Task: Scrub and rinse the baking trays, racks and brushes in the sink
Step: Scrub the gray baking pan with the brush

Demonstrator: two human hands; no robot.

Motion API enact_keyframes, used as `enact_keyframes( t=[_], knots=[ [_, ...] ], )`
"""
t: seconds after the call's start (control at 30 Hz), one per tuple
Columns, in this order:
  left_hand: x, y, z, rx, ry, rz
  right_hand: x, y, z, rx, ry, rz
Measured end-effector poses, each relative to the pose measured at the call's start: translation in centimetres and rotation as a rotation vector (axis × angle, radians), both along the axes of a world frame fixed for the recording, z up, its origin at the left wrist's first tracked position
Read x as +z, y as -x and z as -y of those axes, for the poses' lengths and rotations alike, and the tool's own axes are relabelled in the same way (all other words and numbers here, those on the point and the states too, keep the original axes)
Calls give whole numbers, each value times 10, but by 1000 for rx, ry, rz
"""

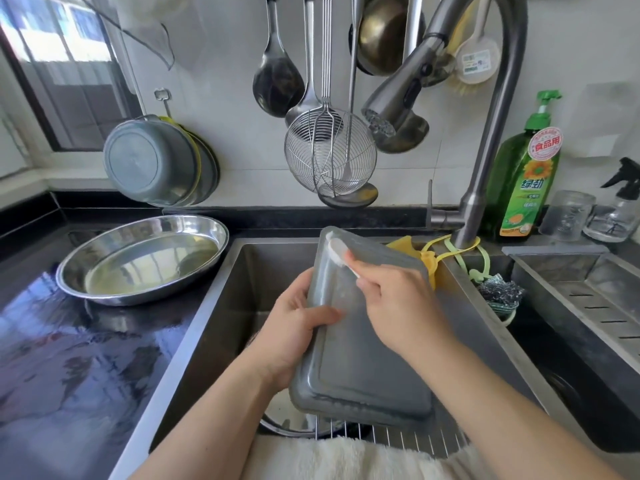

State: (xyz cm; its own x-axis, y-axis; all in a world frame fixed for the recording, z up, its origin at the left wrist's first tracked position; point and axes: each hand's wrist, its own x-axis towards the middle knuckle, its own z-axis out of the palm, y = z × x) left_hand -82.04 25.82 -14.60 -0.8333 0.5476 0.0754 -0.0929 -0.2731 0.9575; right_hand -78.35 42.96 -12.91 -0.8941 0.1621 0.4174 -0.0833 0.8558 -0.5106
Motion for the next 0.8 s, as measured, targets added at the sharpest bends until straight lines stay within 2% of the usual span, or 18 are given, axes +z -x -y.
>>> enact_keyframes(
  t=[0.2, 0.33, 0.43, 0.5, 0.57, 0.67, 0.8],
  knots=[
    [1, 13, 13, 48, -145, 104, -5, -6, 3, 253, 35, 78],
    [6, 10, 17, -5, -220, 212, 16, 2, 0, 224, -67, 128],
    [9, 8, 13, -12, -161, 340, 38, 12, -9, 224, -163, 144],
    [3, 11, 13, -14, -123, 391, 42, 13, -7, 290, -127, 156],
    [-3, 17, 15, -2, -136, 377, 27, 3, -1, 386, -94, 193],
    [-9, 25, 20, -11, -176, 439, 6, -31, 7, 493, -168, 220],
    [-7, 23, 18, -29, -174, 440, 23, -8, -5, 416, -294, 166]
  ],
)
